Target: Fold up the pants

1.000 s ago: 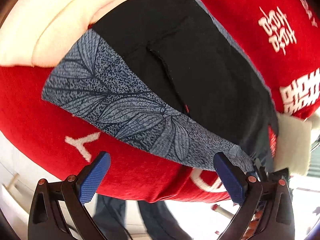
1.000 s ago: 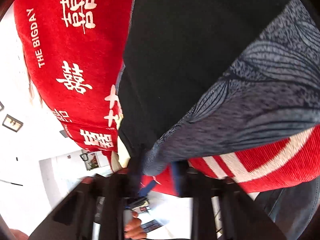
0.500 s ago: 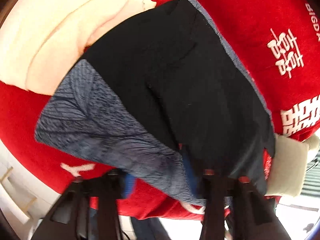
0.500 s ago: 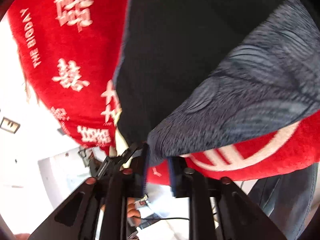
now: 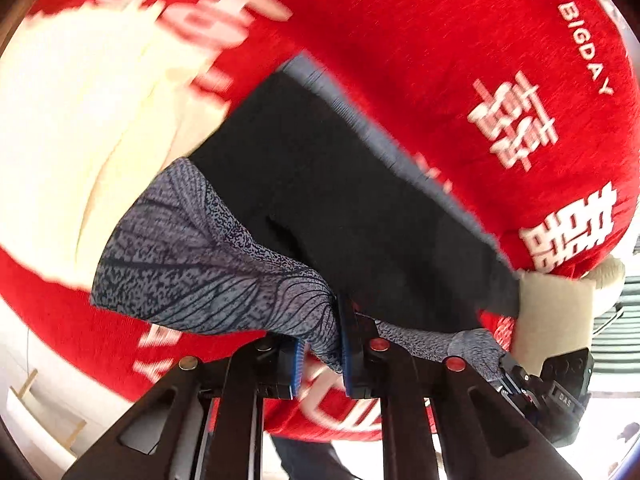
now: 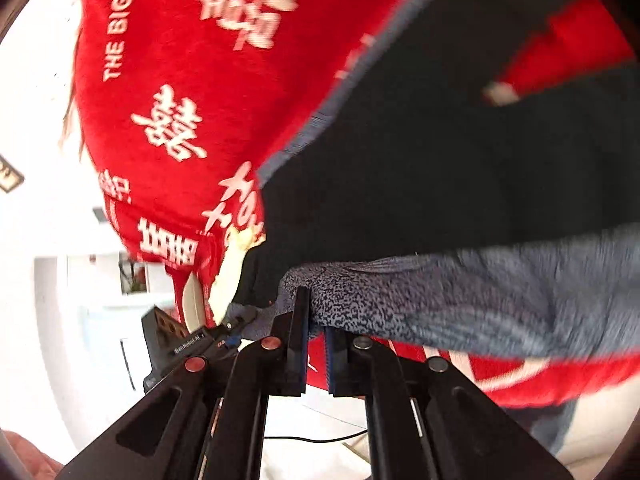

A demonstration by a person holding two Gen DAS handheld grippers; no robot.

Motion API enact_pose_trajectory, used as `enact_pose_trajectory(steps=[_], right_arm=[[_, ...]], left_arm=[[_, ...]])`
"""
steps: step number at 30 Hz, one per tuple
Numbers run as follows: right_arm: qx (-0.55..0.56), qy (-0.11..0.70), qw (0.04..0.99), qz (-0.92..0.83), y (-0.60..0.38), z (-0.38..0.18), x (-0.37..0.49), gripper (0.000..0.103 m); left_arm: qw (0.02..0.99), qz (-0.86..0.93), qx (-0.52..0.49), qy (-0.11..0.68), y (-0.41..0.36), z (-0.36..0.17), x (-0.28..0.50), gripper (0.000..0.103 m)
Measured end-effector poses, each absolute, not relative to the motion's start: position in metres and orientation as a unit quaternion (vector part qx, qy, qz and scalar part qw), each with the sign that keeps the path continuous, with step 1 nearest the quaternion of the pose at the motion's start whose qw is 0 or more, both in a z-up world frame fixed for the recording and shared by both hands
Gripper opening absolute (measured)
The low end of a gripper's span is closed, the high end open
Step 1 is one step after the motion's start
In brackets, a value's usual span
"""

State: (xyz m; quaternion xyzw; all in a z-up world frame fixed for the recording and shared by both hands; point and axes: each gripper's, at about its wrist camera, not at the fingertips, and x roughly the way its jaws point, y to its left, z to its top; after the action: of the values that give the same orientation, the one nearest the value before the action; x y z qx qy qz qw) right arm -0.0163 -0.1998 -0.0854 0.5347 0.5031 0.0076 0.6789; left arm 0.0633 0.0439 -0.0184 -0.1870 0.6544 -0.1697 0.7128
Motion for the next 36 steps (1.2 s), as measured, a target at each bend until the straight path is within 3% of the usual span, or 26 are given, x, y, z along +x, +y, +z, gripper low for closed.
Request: enact_pose_trajectory(steps=[6,10,12,14,15,16,21,23,25,27,32,36], right_arm=[[0.514,0.543,0.663,0.035,-0.250,-0.094,0.075,0.007],[0.498,0.582,0.642,0.044,-0.275,-0.136,0.139,0.007],[0.492,0.598,0.632,0.038,-0.286,-0.160,0.161,0.007],[0.486,0.616,0.618,0.037,-0.296,-0.187,0.179,0.007],[0.486,0.624,0.611,0.033,-0.300,-0.201,0.184,0.008],[0.491,0.630,0.601,0.031,-0.304,-0.215,0.188,0.009],[0.518,0.631,0.577,0.033,-0.312,-0.237,0.193,0.014],[0.501,0.632,0.590,0.039,-0.310,-0.225,0.196,0.026],[0.485,0.628,0.606,0.046,-0.309,-0.210,0.198,0.057],[0.466,0.621,0.628,0.047,-0.306,-0.191,0.199,0.069],[0.415,0.610,0.671,0.071,-0.288,-0.149,0.193,0.070],[0.389,0.636,0.656,0.114,-0.258,-0.156,0.192,0.070]], left_arm=[[0.729,-0.159,-0.182,0.641,0.000,-0.015,0.144,0.016],[0.738,-0.136,-0.157,0.641,-0.023,-0.044,0.191,0.017],[0.744,-0.125,-0.142,0.641,-0.033,-0.060,0.209,0.030],[0.757,-0.099,-0.112,0.636,-0.043,-0.074,0.222,0.054],[0.765,-0.076,-0.096,0.632,-0.044,-0.079,0.225,0.074],[0.773,-0.058,-0.087,0.626,-0.043,-0.083,0.227,0.081],[0.774,-0.040,-0.090,0.626,-0.030,-0.084,0.229,0.081],[0.781,-0.041,-0.063,0.620,-0.030,-0.073,0.225,0.081],[0.793,-0.039,-0.035,0.607,-0.032,-0.060,0.220,0.081],[0.804,-0.036,-0.027,0.593,-0.032,-0.046,0.216,0.081],[0.809,-0.025,-0.005,0.587,-0.041,-0.040,0.213,0.081],[0.787,-0.038,0.034,0.615,-0.061,-0.068,0.207,0.081]])
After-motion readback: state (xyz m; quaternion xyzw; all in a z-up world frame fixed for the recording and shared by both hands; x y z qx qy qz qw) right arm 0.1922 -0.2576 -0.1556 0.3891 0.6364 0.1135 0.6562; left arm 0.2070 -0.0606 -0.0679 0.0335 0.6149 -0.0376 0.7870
